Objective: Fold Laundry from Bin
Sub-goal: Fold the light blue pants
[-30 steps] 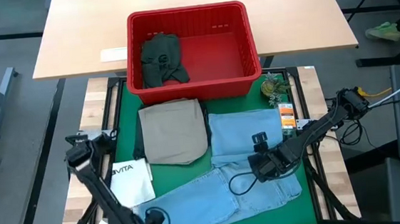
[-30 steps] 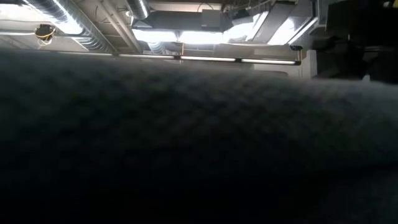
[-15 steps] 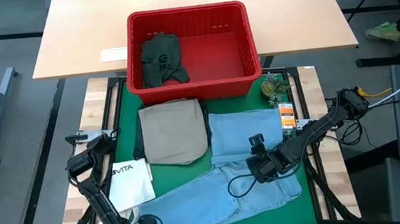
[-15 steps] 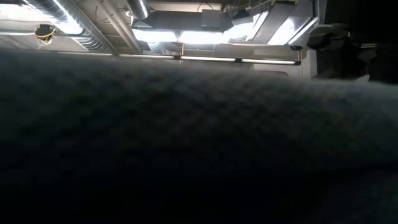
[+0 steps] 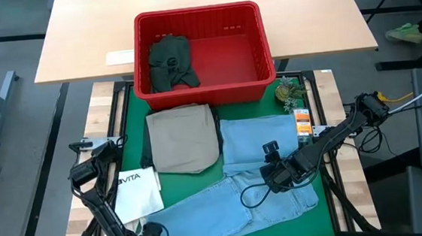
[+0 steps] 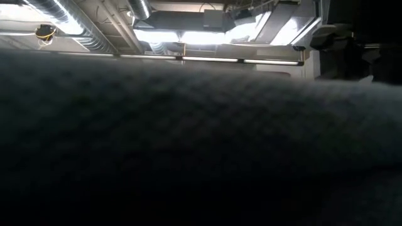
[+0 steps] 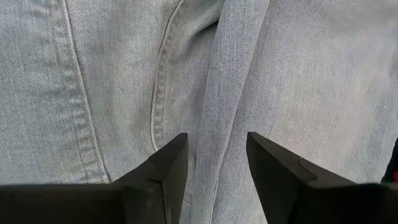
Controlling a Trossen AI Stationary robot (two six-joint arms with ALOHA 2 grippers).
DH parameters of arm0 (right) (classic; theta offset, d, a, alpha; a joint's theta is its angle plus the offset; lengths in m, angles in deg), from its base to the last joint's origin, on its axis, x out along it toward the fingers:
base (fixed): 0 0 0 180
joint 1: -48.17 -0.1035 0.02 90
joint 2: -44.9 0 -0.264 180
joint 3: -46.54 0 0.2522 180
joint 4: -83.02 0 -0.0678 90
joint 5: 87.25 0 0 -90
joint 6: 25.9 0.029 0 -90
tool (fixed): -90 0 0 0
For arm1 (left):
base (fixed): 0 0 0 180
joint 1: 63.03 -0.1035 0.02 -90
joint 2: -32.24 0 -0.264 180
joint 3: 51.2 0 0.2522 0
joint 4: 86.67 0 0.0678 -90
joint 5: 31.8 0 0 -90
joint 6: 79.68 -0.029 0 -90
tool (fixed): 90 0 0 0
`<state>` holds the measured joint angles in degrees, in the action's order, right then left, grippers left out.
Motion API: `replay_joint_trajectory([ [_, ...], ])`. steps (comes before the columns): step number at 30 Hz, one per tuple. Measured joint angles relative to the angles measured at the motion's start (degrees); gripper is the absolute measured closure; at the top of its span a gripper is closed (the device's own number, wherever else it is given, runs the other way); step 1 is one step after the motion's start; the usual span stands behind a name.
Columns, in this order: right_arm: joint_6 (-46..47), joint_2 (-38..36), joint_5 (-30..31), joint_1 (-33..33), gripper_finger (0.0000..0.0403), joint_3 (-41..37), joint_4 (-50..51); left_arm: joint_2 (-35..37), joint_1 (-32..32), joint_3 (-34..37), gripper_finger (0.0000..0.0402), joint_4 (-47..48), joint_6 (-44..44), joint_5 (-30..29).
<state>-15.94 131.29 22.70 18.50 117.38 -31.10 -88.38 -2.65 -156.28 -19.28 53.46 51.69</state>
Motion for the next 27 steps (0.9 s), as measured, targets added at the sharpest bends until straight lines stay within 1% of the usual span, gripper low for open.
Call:
replay_joint_trajectory([
  [7, 0.00, 0.00, -0.02, 0.00, 0.0237, 0.00, 0.02, 0.02, -0.07, 3.65, 0.0144, -4.14, 0.00, -0.01],
  [9, 0.00, 0.00, -0.02, 0.00, 0.0237, 0.00, 0.02, 0.02, -0.07, 4.11, 0.0151, -4.87, -0.02, 0.19],
  [11, 0.00, 0.00, -0.02, 0.00, 0.0237, 0.00, 0.00, 0.08, -0.07, 4.37, 0.0166, -5.37, -0.21, 0.22],
  [21, -0.01, 0.00, 0.04, 0.00, 0.0237, -0.02, 0.00, 0.13, -0.04, 4.85, 0.0293, -5.90, -1.68, -0.45],
  [27, 0.00, 0.00, 0.08, 0.00, 0.0237, -0.02, -0.02, 0.13, -0.11, 4.87, 0.0385, -6.37, -1.72, -0.56],
])
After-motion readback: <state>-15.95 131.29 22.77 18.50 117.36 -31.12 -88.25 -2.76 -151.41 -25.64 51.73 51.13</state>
